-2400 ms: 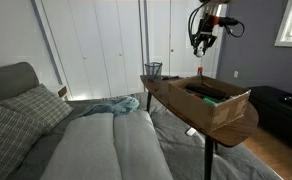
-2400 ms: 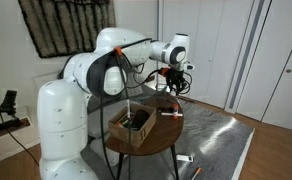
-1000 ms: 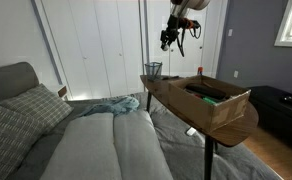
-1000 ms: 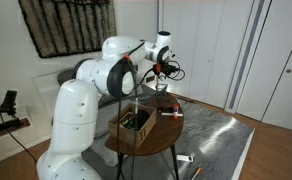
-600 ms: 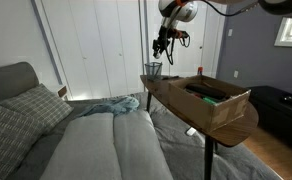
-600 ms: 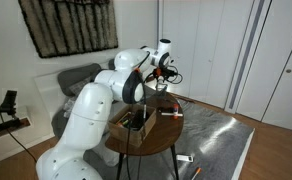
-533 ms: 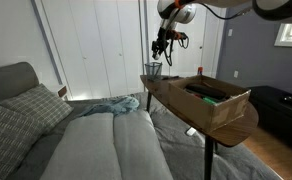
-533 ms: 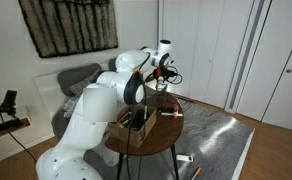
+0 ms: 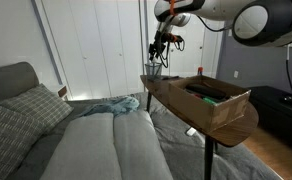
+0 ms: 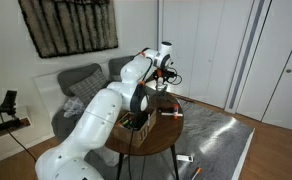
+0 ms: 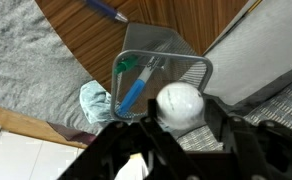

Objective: Put the white ball in the bin

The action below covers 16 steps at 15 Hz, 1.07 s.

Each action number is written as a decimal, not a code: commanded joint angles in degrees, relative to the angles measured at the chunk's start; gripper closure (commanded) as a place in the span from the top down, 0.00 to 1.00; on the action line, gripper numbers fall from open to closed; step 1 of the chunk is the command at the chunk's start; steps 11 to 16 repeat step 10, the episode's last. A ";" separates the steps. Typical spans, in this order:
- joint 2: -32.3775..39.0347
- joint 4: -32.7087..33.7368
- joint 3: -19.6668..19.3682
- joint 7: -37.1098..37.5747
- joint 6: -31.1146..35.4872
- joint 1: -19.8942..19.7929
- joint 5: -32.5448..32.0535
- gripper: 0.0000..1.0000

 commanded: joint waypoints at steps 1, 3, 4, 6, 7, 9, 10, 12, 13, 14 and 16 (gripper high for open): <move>5.42 10.52 0.37 1.96 -4.91 0.59 -1.31 0.86; 4.70 10.23 -0.65 3.00 -4.65 0.67 -0.58 1.00; 3.67 9.74 -0.76 4.67 -5.11 0.38 -0.17 1.00; 0.03 7.37 -1.22 10.57 -8.34 -0.62 0.64 1.00; -1.93 5.88 -1.34 12.98 -9.19 -1.39 0.99 1.00; -5.08 3.48 -1.22 15.93 -9.73 -3.04 1.68 1.00; -0.85 7.45 -0.86 12.95 -8.34 -1.79 0.32 1.00; -0.85 7.45 -0.86 12.95 -8.34 -1.79 0.32 1.00; -0.85 7.45 -0.86 12.95 -8.34 -1.79 0.32 1.00; -0.85 7.45 -0.86 12.95 -8.34 -1.79 0.32 1.00; -0.85 7.45 -0.86 12.95 -8.34 -1.79 0.32 1.00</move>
